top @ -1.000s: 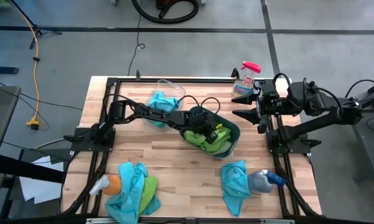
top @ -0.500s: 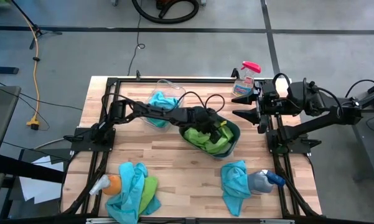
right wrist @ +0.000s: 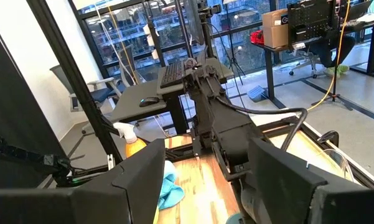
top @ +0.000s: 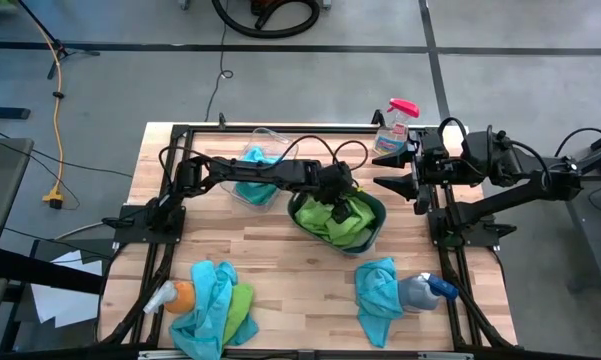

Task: Sort microfiber towel by color & place in baskets
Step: Put the green microfiber towel into the blue bin, then put the blue microfiber towel into the transparent bin

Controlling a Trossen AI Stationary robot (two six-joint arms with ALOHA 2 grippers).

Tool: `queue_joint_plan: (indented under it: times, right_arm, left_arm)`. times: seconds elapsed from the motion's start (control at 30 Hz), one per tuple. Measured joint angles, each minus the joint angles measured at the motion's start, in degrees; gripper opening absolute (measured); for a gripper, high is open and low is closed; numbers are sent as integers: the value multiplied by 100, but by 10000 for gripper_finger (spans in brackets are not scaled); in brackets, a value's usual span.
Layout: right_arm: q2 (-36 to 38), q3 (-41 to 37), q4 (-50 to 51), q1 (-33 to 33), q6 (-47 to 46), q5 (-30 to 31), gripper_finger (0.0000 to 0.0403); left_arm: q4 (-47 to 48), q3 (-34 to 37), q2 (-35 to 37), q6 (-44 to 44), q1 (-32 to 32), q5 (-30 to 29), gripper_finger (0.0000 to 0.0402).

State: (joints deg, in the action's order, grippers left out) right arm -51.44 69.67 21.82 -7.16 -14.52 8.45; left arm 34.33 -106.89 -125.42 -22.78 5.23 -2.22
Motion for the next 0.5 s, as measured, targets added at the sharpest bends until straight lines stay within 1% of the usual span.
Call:
queue_joint_plan:
  times: [0.13, 0.37, 0.5]
  right_arm:
    - [0, 0, 8, 0, 0, 0, 229]
    - [-51, -9, 194, 0, 0, 0, 229]
    - [-146, -116, 446, 0, -116, -2, 229]
  left_arm:
    - [-146, -9, 152, 157, 4, -157, 259]
    - [-348, -7, 553, 701, -17, -1001, 259]
    - [-487, -8, 754, 898, -28, -1086, 259]
